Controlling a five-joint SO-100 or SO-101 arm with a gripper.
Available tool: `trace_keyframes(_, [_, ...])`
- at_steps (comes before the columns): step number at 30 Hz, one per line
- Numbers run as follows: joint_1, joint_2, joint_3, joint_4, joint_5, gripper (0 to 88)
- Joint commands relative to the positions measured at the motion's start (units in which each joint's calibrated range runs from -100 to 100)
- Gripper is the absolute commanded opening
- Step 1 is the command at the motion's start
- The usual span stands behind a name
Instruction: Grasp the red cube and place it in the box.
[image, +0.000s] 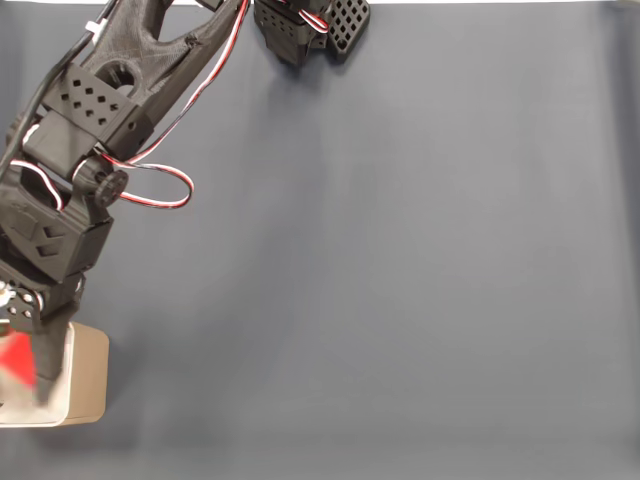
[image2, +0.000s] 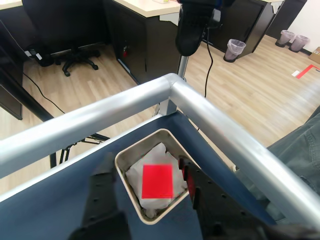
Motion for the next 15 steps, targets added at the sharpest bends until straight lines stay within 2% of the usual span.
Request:
trace_keyframes(1, [0.0, -2.5, -3.0, -0.8, -0.4, 51.6])
trace_keyframes(6, [0.1, -2.8, -2.8, 0.0, 0.0, 57.6])
trace_keyframes(15, [0.2, -2.9, -2.9, -0.7, 0.0, 59.0])
